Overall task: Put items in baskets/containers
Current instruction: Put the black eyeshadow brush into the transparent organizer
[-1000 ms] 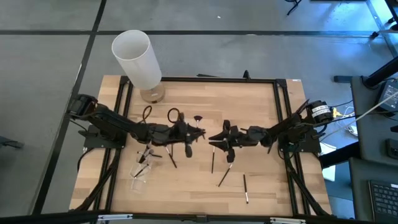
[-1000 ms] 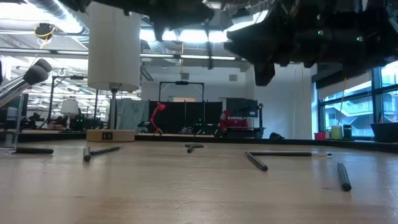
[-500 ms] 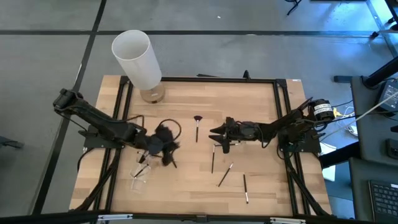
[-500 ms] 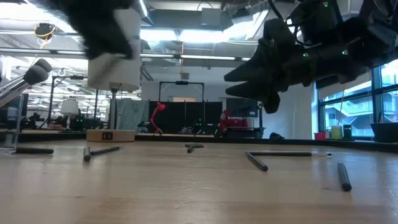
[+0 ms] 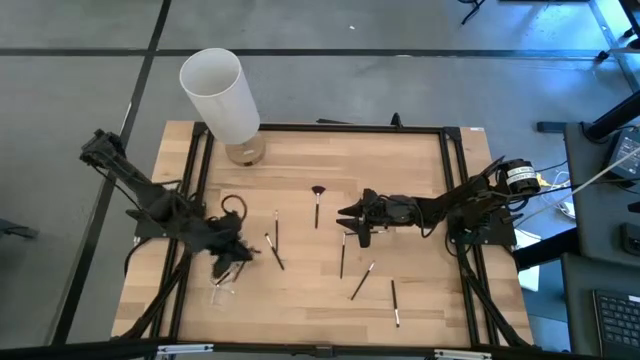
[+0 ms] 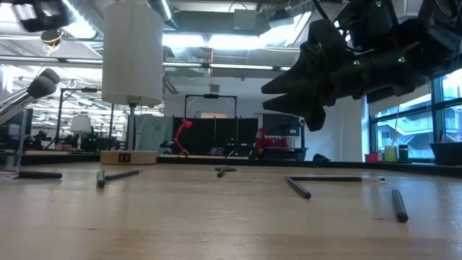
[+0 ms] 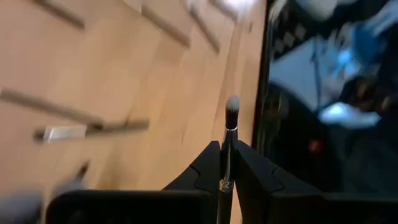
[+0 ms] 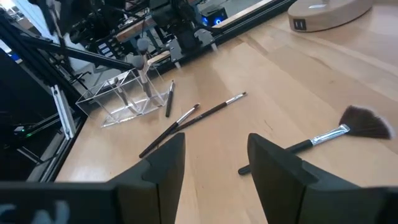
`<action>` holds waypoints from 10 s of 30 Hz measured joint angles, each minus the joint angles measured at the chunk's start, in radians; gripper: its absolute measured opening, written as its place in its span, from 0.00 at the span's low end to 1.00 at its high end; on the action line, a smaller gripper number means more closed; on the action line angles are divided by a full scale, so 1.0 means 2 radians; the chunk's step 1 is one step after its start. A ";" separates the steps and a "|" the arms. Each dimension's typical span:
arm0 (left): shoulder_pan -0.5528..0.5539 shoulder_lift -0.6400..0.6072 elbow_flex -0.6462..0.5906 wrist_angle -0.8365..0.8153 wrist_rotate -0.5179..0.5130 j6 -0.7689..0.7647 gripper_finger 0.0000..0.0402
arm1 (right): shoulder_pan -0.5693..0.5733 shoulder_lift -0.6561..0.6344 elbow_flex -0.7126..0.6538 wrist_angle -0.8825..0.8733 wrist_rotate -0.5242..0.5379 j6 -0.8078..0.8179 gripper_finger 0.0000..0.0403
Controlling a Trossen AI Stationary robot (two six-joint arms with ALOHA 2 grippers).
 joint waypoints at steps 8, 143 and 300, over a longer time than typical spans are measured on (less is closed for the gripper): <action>-0.078 -0.007 0.000 -0.201 -0.067 -0.155 0.09 | 0.000 0.000 0.000 0.000 -0.009 0.006 0.43; 0.303 0.476 0.165 -0.184 0.235 -0.212 0.24 | -0.142 -0.320 0.000 -0.436 -0.008 -0.019 0.43; -0.082 0.359 0.294 -0.468 -0.166 -0.380 0.36 | -0.142 -0.319 0.000 -0.459 -0.007 -0.002 0.43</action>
